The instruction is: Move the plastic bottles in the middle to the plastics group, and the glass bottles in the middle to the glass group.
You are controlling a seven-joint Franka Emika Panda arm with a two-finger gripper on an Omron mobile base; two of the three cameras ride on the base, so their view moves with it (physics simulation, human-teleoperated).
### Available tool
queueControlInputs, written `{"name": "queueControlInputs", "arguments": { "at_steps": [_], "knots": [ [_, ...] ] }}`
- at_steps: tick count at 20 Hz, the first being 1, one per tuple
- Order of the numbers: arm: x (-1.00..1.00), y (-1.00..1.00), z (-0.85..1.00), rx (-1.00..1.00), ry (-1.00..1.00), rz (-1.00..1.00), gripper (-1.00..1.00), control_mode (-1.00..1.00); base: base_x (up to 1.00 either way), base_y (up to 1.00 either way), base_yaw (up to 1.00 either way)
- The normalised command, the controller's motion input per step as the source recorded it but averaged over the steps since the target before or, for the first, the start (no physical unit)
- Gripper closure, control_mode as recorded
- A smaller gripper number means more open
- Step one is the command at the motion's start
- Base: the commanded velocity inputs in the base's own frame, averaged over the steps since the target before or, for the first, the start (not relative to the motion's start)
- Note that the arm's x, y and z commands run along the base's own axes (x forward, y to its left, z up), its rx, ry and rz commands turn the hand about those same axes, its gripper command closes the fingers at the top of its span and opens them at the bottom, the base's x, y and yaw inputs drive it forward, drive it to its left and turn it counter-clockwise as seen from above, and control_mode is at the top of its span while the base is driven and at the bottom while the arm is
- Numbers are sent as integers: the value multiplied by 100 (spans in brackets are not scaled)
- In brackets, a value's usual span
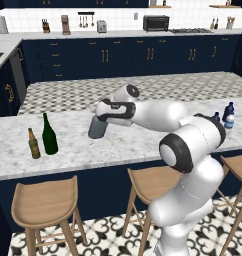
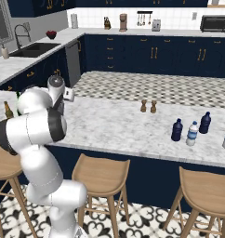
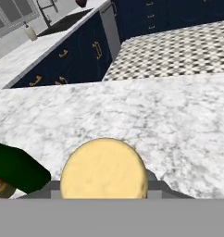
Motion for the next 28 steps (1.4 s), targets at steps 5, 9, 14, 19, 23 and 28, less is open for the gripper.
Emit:
{"name": "queueControlInputs", "arguments": {
  "at_steps": [5, 9, 14, 19, 23, 28],
  "knots": [
    [-16, 59, -5, -3, 0, 9, 100, -100, 0, 0, 0],
    [-3, 52, -13, -6, -2, 8, 100, -100, 0, 0, 0],
    [-1, 50, -15, -5, -3, 5, 100, -100, 0, 0, 0],
    [-1, 46, -19, -3, -1, 4, 100, -100, 0, 0, 0],
    [0, 37, -23, -1, 0, 1, 100, -100, 0, 0, 0],
    [10, 35, -16, 0, -2, 0, 100, -100, 0, 0, 0]
  ]
}}
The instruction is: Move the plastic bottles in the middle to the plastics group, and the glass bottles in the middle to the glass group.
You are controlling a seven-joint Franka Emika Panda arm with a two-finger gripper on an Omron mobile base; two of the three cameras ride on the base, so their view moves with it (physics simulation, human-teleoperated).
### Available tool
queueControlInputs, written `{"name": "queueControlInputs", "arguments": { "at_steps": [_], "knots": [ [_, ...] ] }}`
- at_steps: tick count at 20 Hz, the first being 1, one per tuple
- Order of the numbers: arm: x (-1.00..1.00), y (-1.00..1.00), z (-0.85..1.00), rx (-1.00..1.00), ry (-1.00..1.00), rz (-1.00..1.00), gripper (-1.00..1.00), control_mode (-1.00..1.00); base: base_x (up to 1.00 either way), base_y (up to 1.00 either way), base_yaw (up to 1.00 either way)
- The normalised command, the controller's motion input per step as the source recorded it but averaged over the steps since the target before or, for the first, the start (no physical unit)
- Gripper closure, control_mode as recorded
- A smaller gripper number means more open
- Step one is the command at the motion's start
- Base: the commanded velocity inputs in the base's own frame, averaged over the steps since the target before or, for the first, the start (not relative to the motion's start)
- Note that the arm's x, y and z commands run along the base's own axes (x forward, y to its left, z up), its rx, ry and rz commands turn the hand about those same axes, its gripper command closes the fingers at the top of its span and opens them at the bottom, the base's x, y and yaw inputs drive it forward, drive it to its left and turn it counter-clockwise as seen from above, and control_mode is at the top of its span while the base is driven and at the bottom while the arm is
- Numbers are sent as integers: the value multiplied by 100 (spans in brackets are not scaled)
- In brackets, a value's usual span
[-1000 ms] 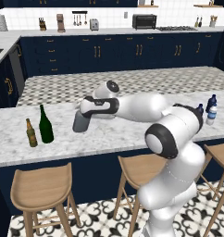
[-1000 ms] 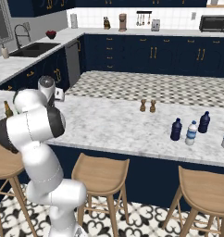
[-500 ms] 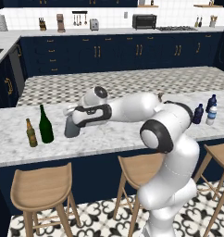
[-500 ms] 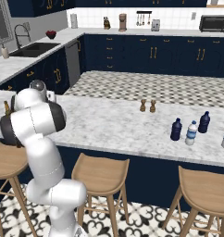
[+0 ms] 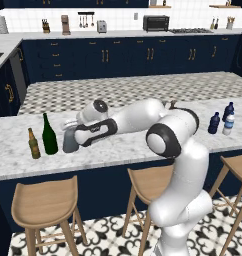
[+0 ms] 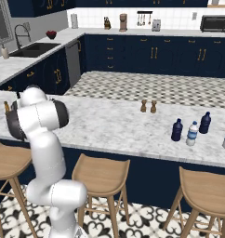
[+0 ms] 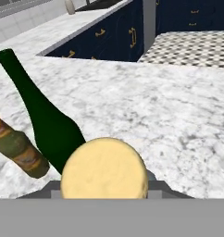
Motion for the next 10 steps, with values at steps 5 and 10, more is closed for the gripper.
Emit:
{"name": "queueControlInputs", "arguments": {
  "at_steps": [5, 10],
  "knots": [
    [8, 31, -23, -3, 0, 0, 100, -100, 0, 0, 0],
    [8, 28, -22, -4, 0, 0, 100, -100, 0, 0, 0]
  ]
}}
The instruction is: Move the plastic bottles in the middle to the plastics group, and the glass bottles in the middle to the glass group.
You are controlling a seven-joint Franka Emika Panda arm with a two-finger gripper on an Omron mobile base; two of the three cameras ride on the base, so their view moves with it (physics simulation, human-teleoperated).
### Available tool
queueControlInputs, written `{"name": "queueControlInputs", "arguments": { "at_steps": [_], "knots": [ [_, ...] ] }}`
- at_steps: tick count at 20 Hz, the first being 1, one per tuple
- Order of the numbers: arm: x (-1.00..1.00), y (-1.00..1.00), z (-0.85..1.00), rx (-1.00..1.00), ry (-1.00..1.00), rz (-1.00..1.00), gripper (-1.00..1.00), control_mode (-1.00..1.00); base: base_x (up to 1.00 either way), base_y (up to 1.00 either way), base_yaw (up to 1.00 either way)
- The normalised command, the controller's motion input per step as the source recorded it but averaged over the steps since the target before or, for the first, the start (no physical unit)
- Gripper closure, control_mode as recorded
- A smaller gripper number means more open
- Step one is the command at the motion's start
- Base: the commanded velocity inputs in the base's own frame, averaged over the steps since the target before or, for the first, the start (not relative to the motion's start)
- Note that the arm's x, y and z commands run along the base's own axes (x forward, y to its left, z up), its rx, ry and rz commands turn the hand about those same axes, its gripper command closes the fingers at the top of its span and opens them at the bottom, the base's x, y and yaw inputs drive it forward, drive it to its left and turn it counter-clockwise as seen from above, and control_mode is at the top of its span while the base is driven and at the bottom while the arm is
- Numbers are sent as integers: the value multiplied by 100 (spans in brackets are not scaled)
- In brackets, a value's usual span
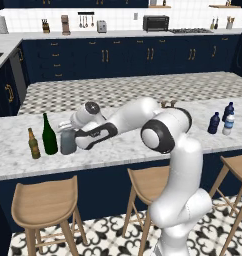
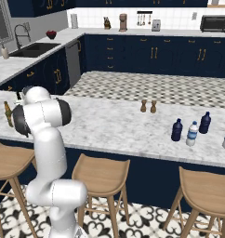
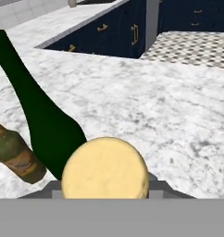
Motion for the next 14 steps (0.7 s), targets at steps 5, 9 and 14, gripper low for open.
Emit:
{"name": "queueControlInputs", "arguments": {
  "at_steps": [5, 9, 14],
  "knots": [
    [9, 15, -20, -3, 0, 0, 100, -100, 0, 0, 0],
    [-9, -10, -30, -1, 0, 0, 100, -100, 0, 0, 0],
    [-16, -21, -25, 0, -2, 0, 100, -100, 0, 0, 0]
  ]
}}
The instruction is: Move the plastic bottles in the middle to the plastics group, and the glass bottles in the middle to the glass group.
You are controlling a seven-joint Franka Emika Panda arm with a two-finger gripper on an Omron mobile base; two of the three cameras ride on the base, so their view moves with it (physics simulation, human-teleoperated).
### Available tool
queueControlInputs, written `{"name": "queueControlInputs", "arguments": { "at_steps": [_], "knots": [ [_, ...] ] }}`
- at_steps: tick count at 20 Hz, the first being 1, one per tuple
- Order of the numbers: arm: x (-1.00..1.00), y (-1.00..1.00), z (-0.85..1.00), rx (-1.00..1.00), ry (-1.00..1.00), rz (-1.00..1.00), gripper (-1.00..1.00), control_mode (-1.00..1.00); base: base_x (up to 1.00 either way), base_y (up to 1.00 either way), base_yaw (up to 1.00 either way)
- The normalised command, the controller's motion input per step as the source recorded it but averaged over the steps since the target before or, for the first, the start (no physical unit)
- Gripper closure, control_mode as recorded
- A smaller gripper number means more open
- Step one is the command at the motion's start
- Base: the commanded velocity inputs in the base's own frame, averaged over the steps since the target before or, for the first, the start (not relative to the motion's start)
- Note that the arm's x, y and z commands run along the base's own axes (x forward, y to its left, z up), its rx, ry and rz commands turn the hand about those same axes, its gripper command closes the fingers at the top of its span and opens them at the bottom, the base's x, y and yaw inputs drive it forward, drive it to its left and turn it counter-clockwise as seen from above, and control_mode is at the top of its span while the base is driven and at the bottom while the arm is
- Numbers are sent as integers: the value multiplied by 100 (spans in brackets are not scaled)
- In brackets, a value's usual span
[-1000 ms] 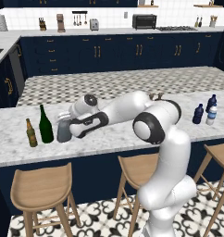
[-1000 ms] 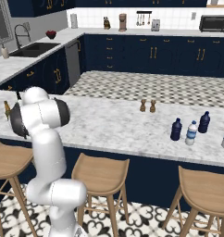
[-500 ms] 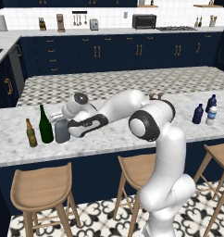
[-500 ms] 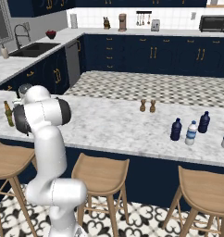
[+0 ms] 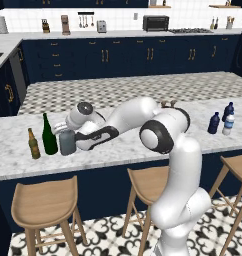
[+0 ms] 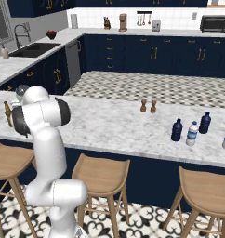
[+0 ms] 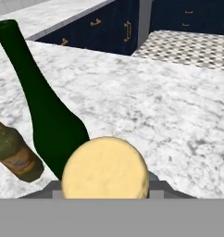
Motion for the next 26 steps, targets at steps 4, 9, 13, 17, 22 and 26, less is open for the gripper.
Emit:
{"name": "queueControlInputs", "arguments": {
  "at_steps": [4, 9, 13, 17, 22, 26],
  "knots": [
    [-5, -15, -28, 0, 0, 0, 100, -100, 0, 0, 0],
    [0, -3, -32, 0, 0, 0, 100, -100, 0, 0, 0],
    [0, -9, -19, 0, 0, 0, -100, -100, 0, 0, 0],
    [0, -19, -5, 0, 0, 0, -100, -100, 0, 0, 0],
    [1, -14, 1, 3, 0, 0, -100, -100, 0, 0, 0],
    [0, -2, 28, 7, 0, 0, -100, -100, 0, 0, 0]
  ]
}}
